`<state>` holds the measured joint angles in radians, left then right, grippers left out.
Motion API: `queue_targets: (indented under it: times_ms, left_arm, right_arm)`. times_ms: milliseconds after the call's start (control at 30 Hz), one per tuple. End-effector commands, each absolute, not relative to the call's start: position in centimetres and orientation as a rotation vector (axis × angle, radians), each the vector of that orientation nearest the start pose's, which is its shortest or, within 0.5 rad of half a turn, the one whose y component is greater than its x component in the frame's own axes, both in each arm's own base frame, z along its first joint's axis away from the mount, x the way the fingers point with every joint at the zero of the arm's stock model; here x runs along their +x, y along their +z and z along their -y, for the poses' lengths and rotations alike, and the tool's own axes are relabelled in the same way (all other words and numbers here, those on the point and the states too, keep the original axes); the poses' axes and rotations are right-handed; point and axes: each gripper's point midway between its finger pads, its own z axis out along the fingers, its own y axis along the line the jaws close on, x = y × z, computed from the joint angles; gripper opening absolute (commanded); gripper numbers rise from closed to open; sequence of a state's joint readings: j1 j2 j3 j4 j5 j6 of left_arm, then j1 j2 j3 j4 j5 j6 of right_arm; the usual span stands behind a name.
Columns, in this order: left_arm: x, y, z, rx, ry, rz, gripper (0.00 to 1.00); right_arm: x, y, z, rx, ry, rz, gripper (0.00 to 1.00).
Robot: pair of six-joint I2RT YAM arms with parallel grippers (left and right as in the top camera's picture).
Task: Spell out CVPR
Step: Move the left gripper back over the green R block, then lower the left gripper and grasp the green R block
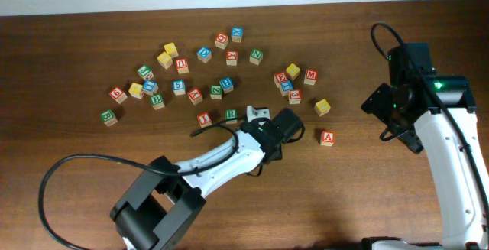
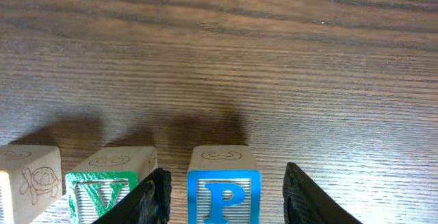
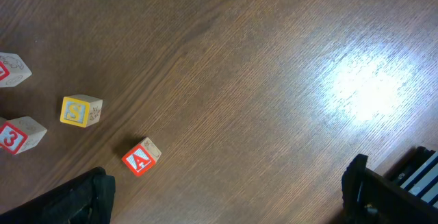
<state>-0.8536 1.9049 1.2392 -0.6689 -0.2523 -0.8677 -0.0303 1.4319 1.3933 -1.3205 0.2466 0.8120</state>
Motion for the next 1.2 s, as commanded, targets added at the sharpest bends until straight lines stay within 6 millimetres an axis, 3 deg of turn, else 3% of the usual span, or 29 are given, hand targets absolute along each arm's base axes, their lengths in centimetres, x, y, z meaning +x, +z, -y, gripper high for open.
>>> queue_targets:
  times_ms: [0, 100, 167, 233, 267, 333, 467, 567, 667, 733, 833, 1167]
  left_arm:
    - [31.4, 7.6, 27.7, -0.070, -0.126, -2.684, 0.45]
    - [33.5, 10.9, 26.5, -0.129, -0.183, -2.616, 0.47]
    - [35.7, 13.2, 24.3, -0.121, -0.182, -2.555, 0.49]
    - [37.6, 13.8, 21.4, -0.142, -0.114, -2.525, 0.50]
    - [38.4, 13.0, 19.5, -0.184, -0.072, -2.538, 0.52]
    - [38.8, 11.4, 18.4, -0.213, -0.040, -2.575, 0.53]
    - [39.7, 8.2, 19.4, -0.060, -0.001, -2.614, 0.57]
    - [39.7, 6.1, 19.4, -0.053, 0.028, -2.649, 0.62]
    - [39.6, 4.7, 19.4, -0.047, 0.048, -2.674, 0.60]
    - [39.5, 3.6, 19.3, -0.042, 0.063, -2.693, 0.51]
    - [39.1, 1.5, 19.1, -0.034, 0.102, -2.736, 0.52]
    - [40.0, 1.3, 19.7, -0.041, 0.073, -2.705, 0.35]
  right_arm:
    - [28.0, 19.2, 5.4, 1.206, -0.230, -2.565, 0.98]
    - [28.0, 19.2, 5.4, 1.206, -0.230, -2.565, 0.98]
    - [28.0, 19.2, 5.4, 1.206, -0.230, -2.565, 0.98]
    - [28.0, 19.2, 5.4, 1.206, -0.230, -2.565, 0.98]
    - [28.0, 19.2, 5.4, 1.206, -0.230, -2.565, 0.98]
    - [28.0, 19.2, 5.4, 1.206, -0.230, -2.565, 0.98]
    - [28.0, 19.2, 5.4, 1.206, -0.230, -2.565, 0.98]
    - [28.0, 19.2, 5.4, 1.206, -0.230, -2.565, 0.98]
    - [28.0, 19.2, 5.4, 1.206, -0.230, -2.565, 0.98]
    - [28.0, 19.2, 5.4, 1.206, -0.230, -2.565, 0.98]
    - [28.0, 19.2, 5.4, 1.206, -0.230, -2.565, 0.98]
    - [28.0, 19.2, 5.4, 1.206, -0.230, -2.565, 0.98]
